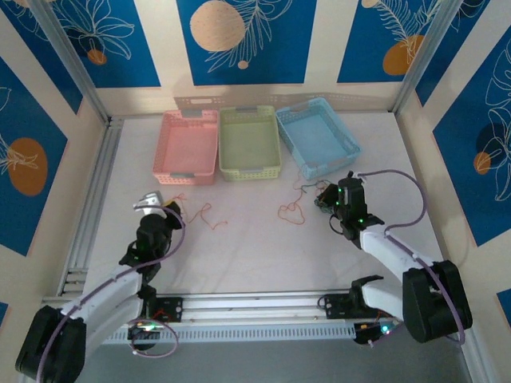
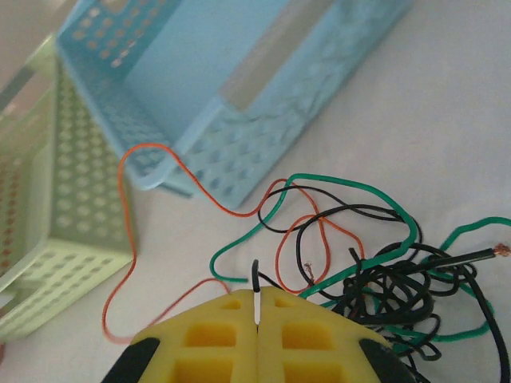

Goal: Untangle the cables

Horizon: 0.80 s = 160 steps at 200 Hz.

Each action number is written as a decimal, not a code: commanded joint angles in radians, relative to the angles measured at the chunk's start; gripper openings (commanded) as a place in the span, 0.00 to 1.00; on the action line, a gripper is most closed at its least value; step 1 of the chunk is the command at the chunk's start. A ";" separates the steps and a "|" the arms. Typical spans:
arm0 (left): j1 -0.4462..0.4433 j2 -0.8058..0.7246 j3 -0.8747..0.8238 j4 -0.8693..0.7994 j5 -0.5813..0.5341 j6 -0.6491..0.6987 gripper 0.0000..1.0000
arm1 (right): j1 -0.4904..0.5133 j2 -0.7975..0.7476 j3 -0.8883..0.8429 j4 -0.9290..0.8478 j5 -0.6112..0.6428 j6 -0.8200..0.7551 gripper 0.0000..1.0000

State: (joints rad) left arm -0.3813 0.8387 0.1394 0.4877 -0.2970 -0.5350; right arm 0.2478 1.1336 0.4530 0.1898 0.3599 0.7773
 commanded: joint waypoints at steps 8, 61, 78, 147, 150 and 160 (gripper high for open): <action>0.010 0.033 0.049 0.111 0.177 0.057 0.00 | 0.033 0.011 0.036 0.098 -0.107 -0.085 0.00; 0.001 0.035 0.167 0.079 0.476 0.010 0.00 | 0.053 0.035 0.063 0.073 -0.085 -0.092 0.00; -0.030 0.050 0.256 0.056 0.561 -0.004 0.00 | 0.051 0.039 0.066 0.055 -0.062 -0.079 0.00; -0.195 0.410 0.843 -0.093 0.615 0.043 0.00 | 0.041 0.046 0.076 0.009 -0.015 -0.047 0.00; -0.203 0.433 0.870 -0.095 0.616 0.045 0.00 | 0.042 0.046 0.077 0.007 -0.013 -0.046 0.00; -0.220 0.504 0.959 -0.101 0.614 0.047 0.00 | 0.039 0.050 0.080 0.004 -0.013 -0.042 0.00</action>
State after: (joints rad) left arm -0.5541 1.2156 0.9253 0.4297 0.2760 -0.5133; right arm 0.2943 1.1820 0.5045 0.2089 0.3164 0.7151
